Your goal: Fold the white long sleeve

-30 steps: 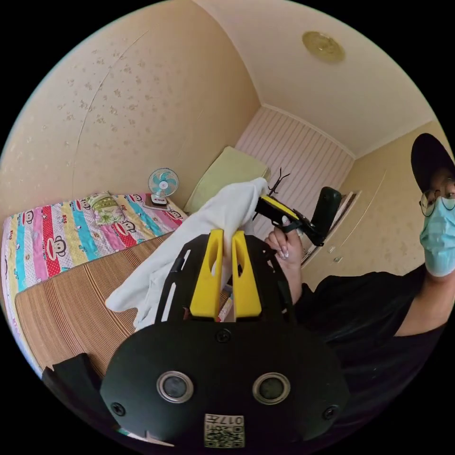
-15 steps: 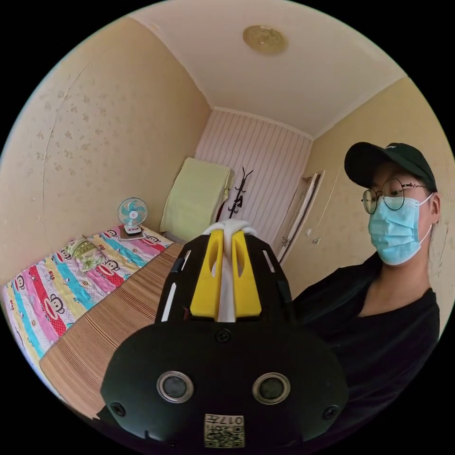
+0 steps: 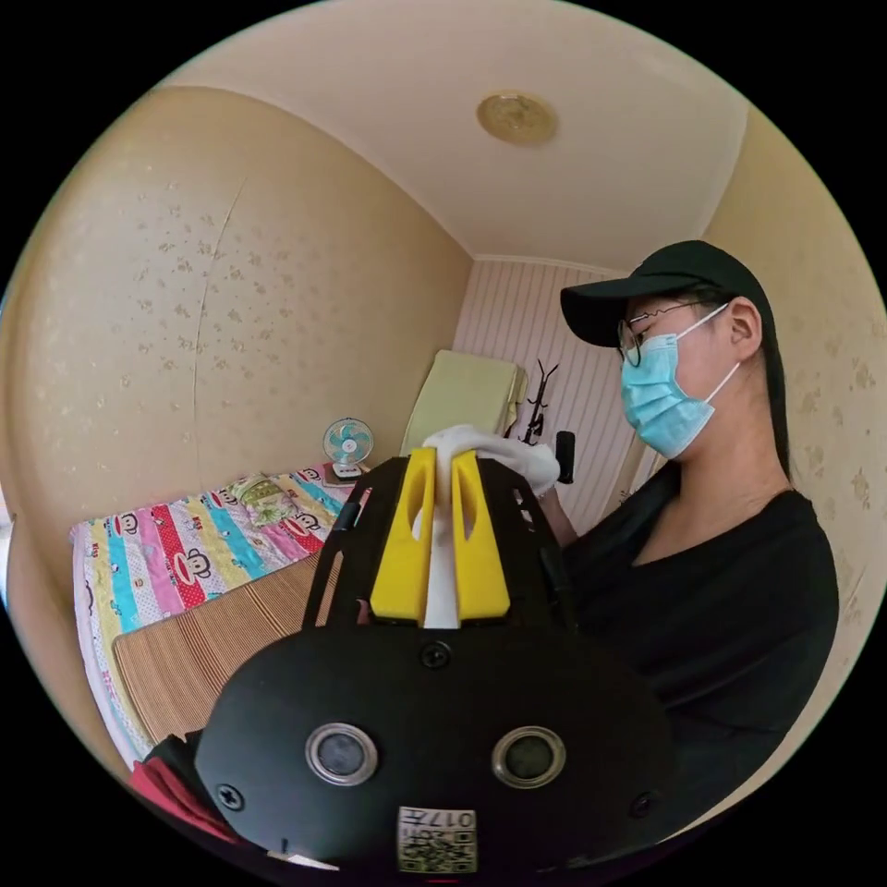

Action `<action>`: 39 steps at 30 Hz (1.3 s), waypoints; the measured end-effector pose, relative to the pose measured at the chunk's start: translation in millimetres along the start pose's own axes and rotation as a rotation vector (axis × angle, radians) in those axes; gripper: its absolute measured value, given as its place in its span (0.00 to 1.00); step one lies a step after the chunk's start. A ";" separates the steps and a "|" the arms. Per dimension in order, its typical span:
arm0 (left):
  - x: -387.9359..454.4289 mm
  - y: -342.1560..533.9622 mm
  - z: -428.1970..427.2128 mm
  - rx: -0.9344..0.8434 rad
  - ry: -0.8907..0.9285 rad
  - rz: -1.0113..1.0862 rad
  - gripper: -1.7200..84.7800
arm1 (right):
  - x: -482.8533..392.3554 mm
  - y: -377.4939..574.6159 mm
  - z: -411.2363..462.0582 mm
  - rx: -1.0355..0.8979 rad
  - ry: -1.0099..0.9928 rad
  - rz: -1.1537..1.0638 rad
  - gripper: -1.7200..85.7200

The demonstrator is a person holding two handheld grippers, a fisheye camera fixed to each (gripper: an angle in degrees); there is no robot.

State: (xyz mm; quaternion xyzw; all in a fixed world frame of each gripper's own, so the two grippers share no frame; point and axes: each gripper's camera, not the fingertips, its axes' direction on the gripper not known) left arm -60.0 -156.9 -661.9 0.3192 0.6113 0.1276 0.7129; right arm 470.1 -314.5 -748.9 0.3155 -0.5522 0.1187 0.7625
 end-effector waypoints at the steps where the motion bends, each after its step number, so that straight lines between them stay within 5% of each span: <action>1: -29.6 -14.5 10.0 -0.037 -0.036 -0.024 0.06 | 3.4 -12.7 5.8 -0.018 0.032 -0.012 0.06; 7: -316.9 -25.1 170.0 -0.383 -0.113 -0.351 0.07 | 134.0 -72.2 188.4 -0.505 0.271 -0.003 0.06; 11: -508.1 100.2 271.9 -0.542 -0.241 -0.682 0.09 | 263.3 36.3 362.9 -0.852 0.384 0.138 0.06; 16: -548.2 286.1 345.5 -0.688 -0.234 -0.833 0.10 | 282.4 206.3 428.8 -1.007 0.210 0.320 0.05; 21: -520.9 453.5 403.3 -0.979 -0.117 -0.923 0.08 | 250.0 401.1 434.3 -1.380 0.107 0.377 0.04; 23: -501.8 511.1 388.8 -1.171 -0.216 -0.929 0.04 | 234.4 443.7 413.7 -1.503 0.100 0.331 0.04; 25: -491.1 512.4 343.3 -1.062 -0.245 -0.908 0.02 | 221.4 443.1 373.5 -1.370 0.137 0.292 0.04; 28: -494.7 512.8 286.3 -1.149 -0.261 -0.947 0.01 | 221.0 441.6 335.5 -1.488 0.124 0.353 0.04; 31: -510.3 497.8 229.9 -1.157 -0.281 -0.975 0.01 | 238.5 397.2 285.6 -1.286 0.247 0.477 0.06; 35: -568.9 477.8 153.9 -1.028 -0.255 -1.145 0.02 | 271.9 402.3 283.6 -1.298 0.275 0.619 0.17; 37: -604.9 469.2 114.3 -0.902 -0.271 -1.236 0.03 | 279.7 433.3 303.8 -1.449 0.104 0.697 0.16; 39: -646.3 463.4 63.2 -0.739 -0.329 -1.366 0.06 | 292.3 423.3 307.9 -1.495 0.137 0.627 0.11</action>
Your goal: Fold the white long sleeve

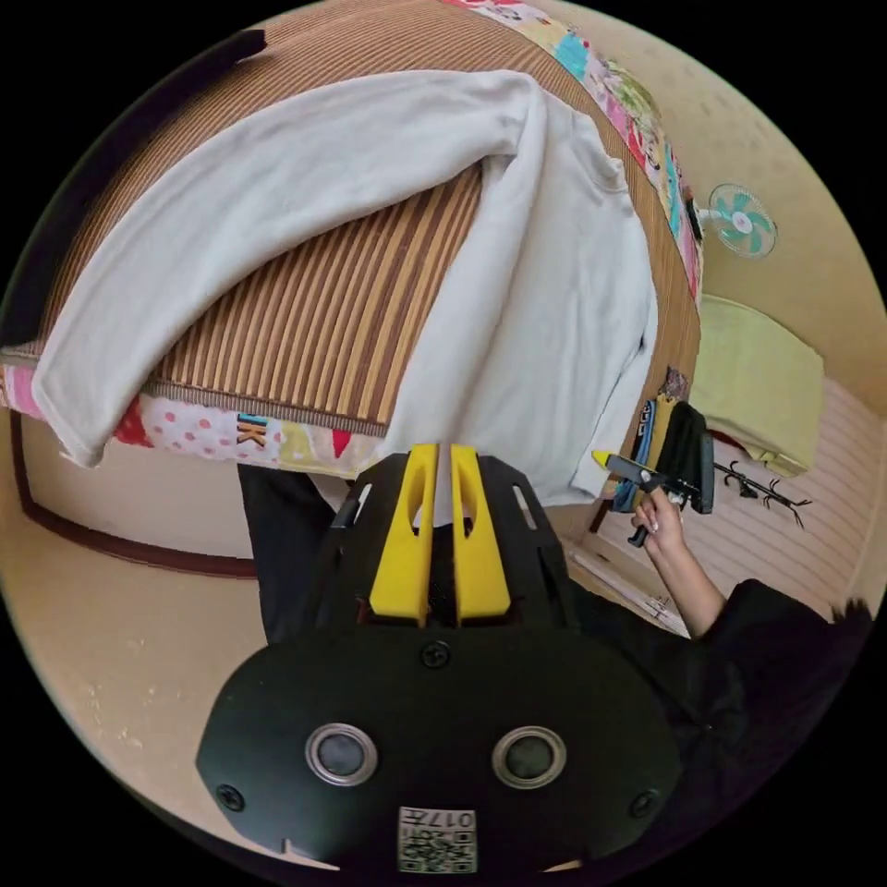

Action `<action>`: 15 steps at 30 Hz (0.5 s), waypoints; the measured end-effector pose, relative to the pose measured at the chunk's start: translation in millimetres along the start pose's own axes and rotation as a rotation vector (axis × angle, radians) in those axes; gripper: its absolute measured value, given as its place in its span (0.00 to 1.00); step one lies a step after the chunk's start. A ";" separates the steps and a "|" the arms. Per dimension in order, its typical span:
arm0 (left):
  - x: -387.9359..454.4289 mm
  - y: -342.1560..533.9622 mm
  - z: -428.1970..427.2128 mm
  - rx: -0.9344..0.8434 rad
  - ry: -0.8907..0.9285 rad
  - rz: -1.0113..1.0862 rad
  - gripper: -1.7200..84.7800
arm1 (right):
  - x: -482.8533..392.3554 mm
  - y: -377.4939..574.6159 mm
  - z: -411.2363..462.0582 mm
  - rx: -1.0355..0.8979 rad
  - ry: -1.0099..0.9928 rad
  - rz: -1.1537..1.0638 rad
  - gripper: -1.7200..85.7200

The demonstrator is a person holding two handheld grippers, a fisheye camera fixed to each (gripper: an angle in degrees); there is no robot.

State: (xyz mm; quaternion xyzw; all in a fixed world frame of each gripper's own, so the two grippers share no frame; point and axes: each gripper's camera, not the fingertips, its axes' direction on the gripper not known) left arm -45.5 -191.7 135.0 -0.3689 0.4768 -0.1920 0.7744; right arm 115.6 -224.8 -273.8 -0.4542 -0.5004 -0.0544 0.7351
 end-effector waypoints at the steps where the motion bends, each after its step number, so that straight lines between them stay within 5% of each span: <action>1: -29.2 -13.4 -33.4 0.088 0.079 -0.119 0.08 | 2.1 -1.0 -7.3 -0.008 0.006 -0.018 0.10; 7: -172.2 -35.3 -128.4 0.395 0.513 -0.679 0.16 | 88.1 31.8 -160.2 0.140 -0.172 -0.043 0.06; 12: -227.7 -35.6 -153.2 0.487 0.591 -0.821 0.18 | 273.4 125.0 -296.3 0.743 -0.198 0.604 0.06; 15: -254.5 -33.8 -154.0 0.538 0.658 -0.881 0.17 | 289.0 161.8 -289.0 0.900 -0.236 0.819 0.05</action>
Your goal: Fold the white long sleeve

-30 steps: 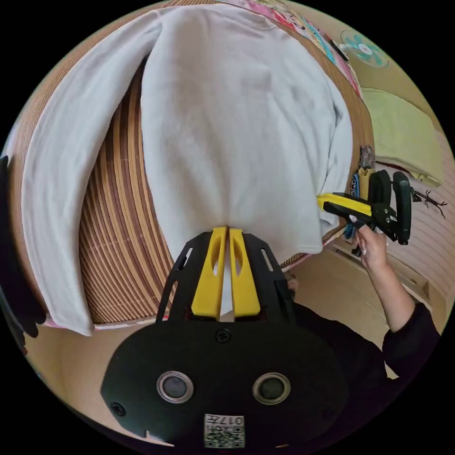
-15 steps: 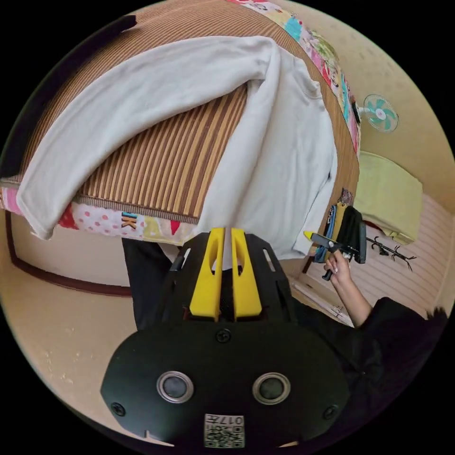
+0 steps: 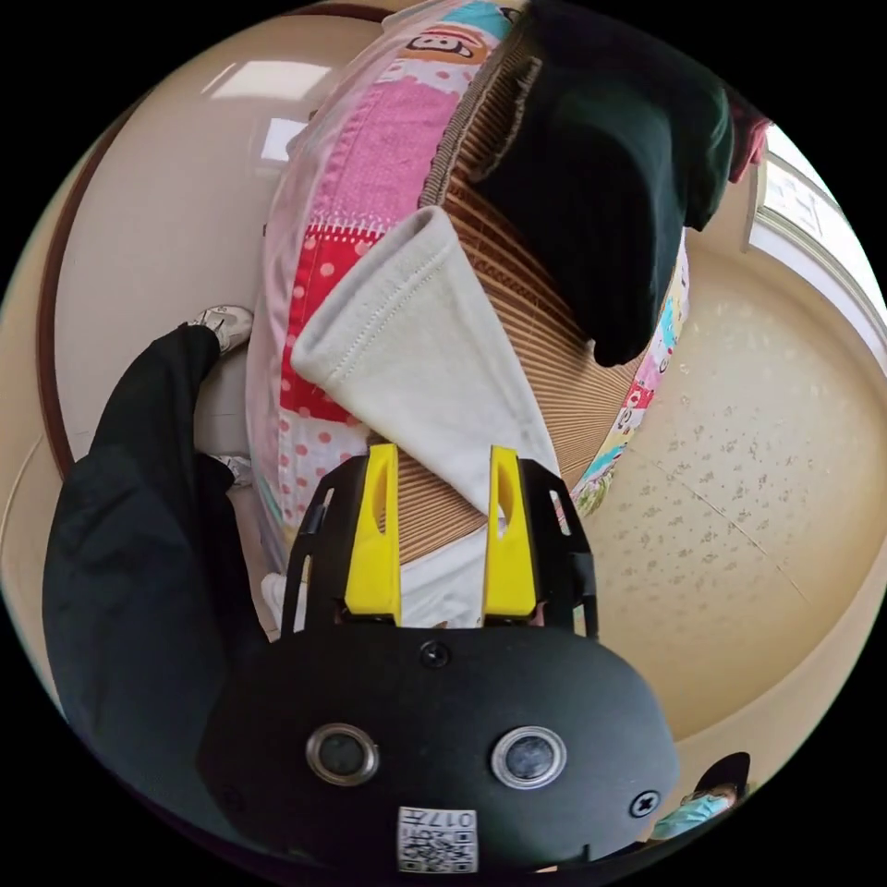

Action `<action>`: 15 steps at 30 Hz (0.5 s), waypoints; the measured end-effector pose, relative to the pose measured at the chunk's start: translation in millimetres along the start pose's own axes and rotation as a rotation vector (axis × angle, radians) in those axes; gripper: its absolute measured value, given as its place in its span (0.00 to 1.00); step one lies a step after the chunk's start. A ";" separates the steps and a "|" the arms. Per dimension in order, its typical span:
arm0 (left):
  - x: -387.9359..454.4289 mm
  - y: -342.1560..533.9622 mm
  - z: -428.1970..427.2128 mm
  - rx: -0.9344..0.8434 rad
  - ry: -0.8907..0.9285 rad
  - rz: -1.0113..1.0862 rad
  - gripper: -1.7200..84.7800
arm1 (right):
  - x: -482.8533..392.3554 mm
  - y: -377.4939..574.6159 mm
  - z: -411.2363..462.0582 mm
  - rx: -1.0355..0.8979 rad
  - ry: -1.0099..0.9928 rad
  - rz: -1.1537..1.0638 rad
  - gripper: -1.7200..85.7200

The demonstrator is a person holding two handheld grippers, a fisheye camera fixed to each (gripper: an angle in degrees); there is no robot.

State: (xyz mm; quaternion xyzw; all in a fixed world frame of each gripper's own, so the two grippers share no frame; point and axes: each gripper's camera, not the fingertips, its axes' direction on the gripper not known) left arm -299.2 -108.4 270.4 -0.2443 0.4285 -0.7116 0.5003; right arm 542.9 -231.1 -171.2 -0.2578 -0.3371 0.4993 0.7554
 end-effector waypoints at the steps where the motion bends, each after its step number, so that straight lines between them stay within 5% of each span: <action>1: -5.7 -6.8 -2.8 0.020 0.034 -0.016 0.16 | -2.4 5.6 6.0 -0.020 -0.003 -0.025 0.05; 6: 8.3 -15.5 -34.3 0.121 0.023 0.097 0.07 | -81.9 121.5 121.1 -0.390 0.138 -0.501 0.03; 12: 152.4 37.0 -88.1 0.251 0.026 0.649 0.06 | -159.6 288.0 228.4 -0.620 0.006 -0.862 0.03; 15: 237.2 107.5 -79.6 0.305 0.009 1.019 0.06 | -170.1 350.3 268.7 -0.774 0.009 -0.846 0.03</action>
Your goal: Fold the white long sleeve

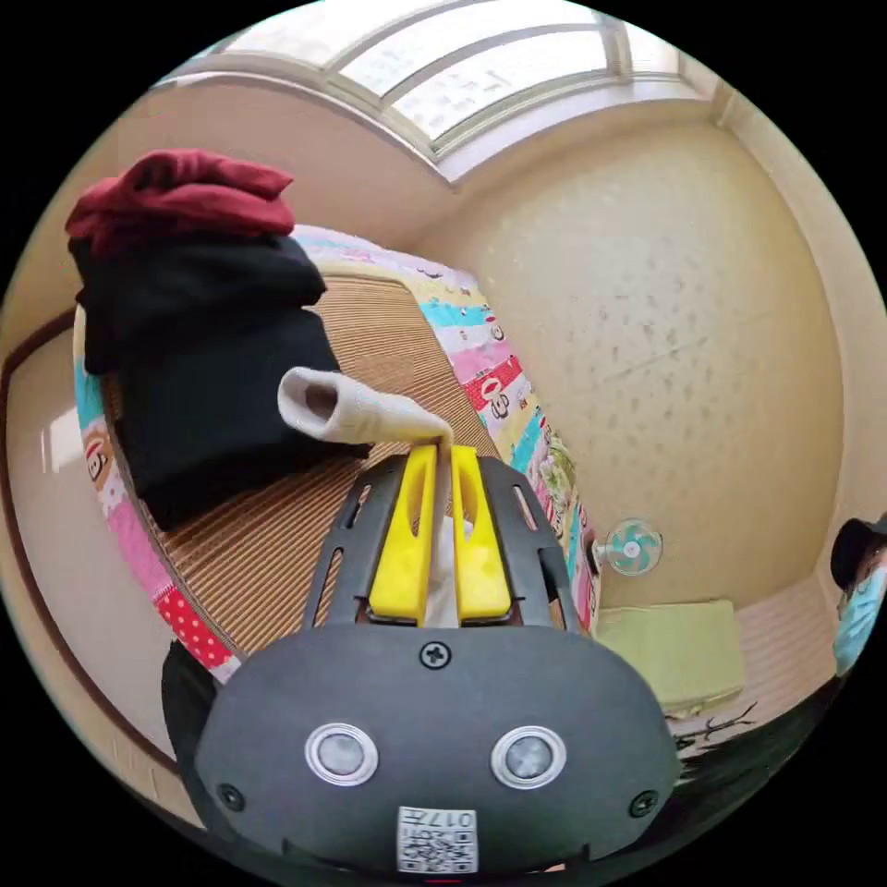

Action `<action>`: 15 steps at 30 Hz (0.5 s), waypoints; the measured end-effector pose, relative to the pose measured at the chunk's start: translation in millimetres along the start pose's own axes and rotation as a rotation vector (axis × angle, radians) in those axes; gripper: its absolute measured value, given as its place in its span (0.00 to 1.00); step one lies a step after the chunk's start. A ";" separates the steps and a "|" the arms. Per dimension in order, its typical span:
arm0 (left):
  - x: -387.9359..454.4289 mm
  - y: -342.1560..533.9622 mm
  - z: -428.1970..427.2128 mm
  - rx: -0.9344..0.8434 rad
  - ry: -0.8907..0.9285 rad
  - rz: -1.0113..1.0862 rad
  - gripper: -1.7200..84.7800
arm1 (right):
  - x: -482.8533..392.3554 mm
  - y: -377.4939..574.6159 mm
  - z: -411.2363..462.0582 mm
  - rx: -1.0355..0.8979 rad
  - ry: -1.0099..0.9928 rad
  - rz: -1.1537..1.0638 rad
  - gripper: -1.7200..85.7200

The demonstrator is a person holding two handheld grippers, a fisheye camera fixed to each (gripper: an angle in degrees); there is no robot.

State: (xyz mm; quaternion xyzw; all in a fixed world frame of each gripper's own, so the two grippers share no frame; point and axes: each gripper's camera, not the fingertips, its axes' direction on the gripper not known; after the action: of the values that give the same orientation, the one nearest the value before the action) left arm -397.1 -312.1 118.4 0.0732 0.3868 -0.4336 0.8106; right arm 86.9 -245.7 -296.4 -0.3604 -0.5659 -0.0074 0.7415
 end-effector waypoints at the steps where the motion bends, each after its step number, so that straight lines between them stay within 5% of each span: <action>1: 46.5 0.9 9.8 0.008 0.024 0.159 0.06 | -4.4 1.7 6.2 0.007 0.023 0.021 0.03; 4: 146.9 50.7 60.8 -0.066 0.159 0.443 0.06 | -11.9 21.5 7.4 0.117 0.080 0.040 0.03; 8: 229.4 226.1 173.1 -0.491 0.365 0.668 0.06 | 23.2 37.0 -7.3 0.096 -0.103 0.087 0.03; 11: 224.9 365.8 217.5 -0.807 0.374 0.681 0.09 | 66.9 56.0 -34.9 0.141 -0.178 0.169 0.04; 15: 173.1 468.5 201.0 -0.949 0.357 0.609 0.09 | 145.7 92.5 -105.2 0.319 -0.168 0.362 0.06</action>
State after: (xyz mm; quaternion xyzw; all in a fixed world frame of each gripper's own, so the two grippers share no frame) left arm 128.2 -227.9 36.1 -0.1180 0.6306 0.0580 0.7649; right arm 265.7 -176.5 -232.5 -0.3337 -0.5459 0.2446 0.7286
